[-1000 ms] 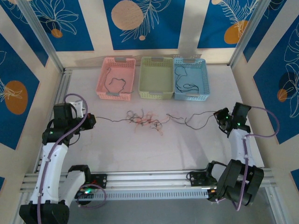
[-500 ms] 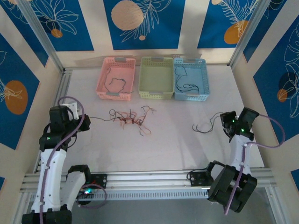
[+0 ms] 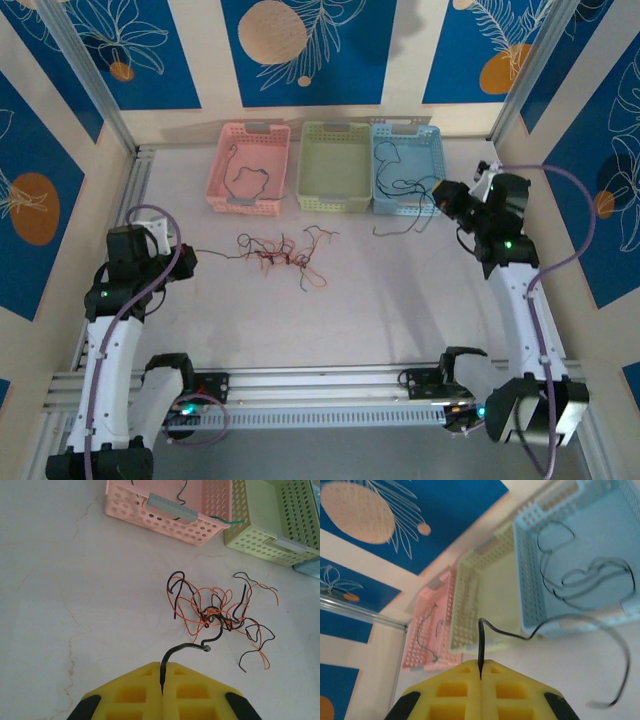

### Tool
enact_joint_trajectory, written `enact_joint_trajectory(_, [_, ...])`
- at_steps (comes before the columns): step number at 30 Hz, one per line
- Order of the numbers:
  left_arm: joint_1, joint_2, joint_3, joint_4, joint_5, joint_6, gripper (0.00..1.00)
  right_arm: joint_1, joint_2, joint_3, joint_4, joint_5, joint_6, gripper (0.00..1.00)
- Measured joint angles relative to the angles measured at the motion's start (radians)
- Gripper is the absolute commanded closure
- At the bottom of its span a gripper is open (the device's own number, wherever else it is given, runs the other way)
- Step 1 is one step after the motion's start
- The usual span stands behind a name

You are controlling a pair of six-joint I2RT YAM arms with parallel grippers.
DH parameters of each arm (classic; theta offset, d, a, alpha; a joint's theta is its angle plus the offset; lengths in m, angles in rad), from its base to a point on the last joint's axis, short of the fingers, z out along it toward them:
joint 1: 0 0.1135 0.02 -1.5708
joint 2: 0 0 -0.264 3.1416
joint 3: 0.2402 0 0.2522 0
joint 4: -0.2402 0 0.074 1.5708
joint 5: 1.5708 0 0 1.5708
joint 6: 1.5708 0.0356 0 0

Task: Untangle the cables

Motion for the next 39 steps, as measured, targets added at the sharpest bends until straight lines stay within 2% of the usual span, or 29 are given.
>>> enact_joint_trajectory(6, [0.000, 0.003, 0.000, 0.004, 0.010, 0.000, 1.00, 0.007, 0.267, 0.267, -0.017, 0.089, -0.019, 1.00])
enact_joint_trajectory(10, [0.000, 0.006, -0.001, 0.004, 0.017, 0.000, 1.00, 0.008, 0.420, 0.381, -0.019, 0.161, -0.012, 1.00])
enact_joint_trajectory(20, [0.000, 0.007, -0.001, 0.004, 0.022, 0.000, 1.00, 0.021, 0.794, 0.676, -0.044, 0.170, 0.051, 1.00])
enact_joint_trajectory(28, [0.000, 0.007, -0.001, 0.005, 0.026, 0.000, 1.00, 0.047, 0.960, 0.813, -0.109, 0.197, 0.053, 1.00])
enact_joint_trajectory(38, [0.000, 0.019, -0.001, 0.009, 0.034, 0.000, 1.00, 0.047, 0.990, 0.812, -0.171, 0.293, 0.053, 1.00])
enact_joint_trajectory(39, [0.000, 0.020, -0.001, 0.010, 0.035, 0.000, 1.00, 0.047, 0.991, 0.812, -0.175, 0.300, 0.053, 0.98])
